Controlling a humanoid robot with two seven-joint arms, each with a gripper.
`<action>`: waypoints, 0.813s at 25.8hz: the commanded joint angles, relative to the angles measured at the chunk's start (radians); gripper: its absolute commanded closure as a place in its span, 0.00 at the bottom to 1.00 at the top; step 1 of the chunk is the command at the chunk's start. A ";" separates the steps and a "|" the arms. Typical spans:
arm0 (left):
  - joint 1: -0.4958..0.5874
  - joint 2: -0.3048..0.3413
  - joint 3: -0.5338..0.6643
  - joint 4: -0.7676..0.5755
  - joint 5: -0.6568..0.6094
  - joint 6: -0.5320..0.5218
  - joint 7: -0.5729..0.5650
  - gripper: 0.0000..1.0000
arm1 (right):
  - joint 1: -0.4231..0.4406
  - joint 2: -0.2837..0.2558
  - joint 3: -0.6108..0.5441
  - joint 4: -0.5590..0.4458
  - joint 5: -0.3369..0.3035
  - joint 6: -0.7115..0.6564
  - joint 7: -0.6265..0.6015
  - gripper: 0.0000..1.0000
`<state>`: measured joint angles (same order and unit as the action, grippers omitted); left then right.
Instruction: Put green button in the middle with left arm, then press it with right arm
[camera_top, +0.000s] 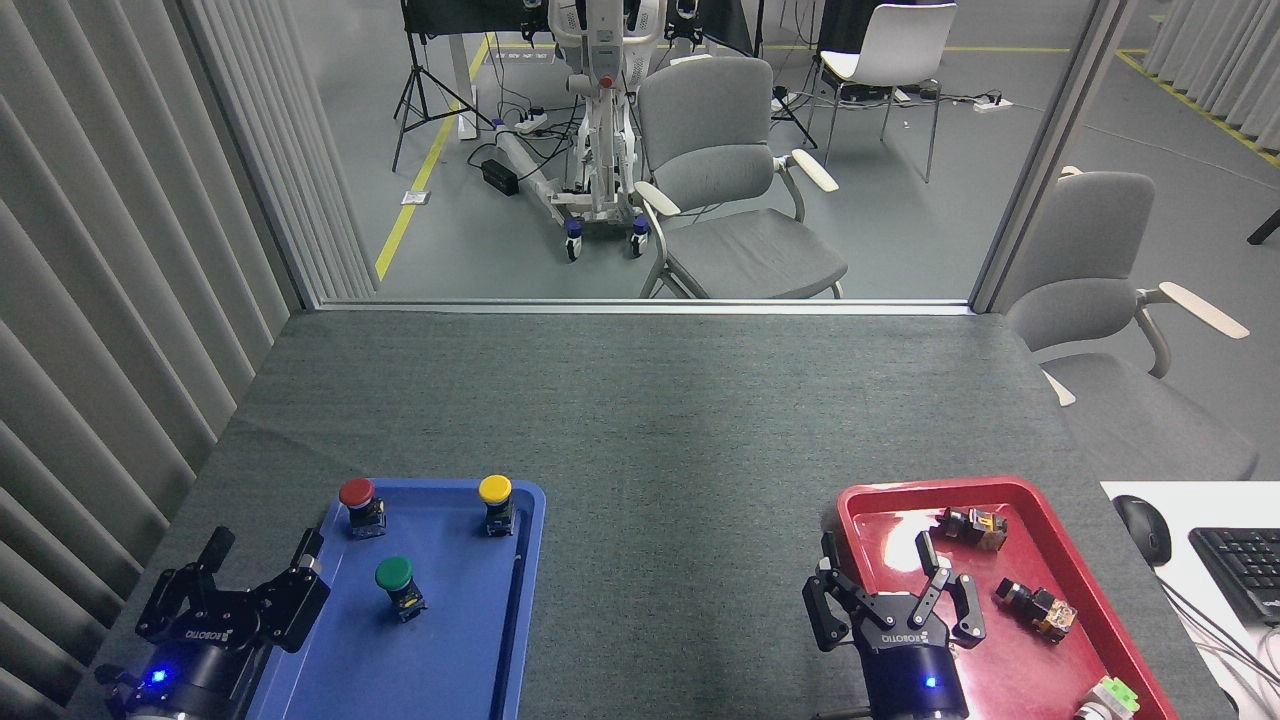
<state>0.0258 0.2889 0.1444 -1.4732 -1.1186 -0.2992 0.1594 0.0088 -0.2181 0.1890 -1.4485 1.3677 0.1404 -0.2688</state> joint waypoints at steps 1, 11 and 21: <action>-0.001 -0.001 0.000 -0.002 -0.006 -0.008 0.008 0.00 | 0.013 0.013 0.018 -0.013 0.002 0.002 -0.004 0.01; 0.009 0.003 -0.045 -0.053 -0.007 -0.037 0.012 0.00 | 0.022 0.017 0.021 -0.039 0.021 0.004 0.141 0.01; -0.012 0.003 -0.043 -0.022 0.002 -0.023 0.014 0.00 | 0.043 0.016 0.015 -0.061 0.044 0.005 0.145 0.01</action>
<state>0.0171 0.2897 0.1015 -1.5157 -1.1202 -0.3233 0.1705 0.0451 -0.2019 0.2067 -1.5005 1.3992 0.1446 -0.1269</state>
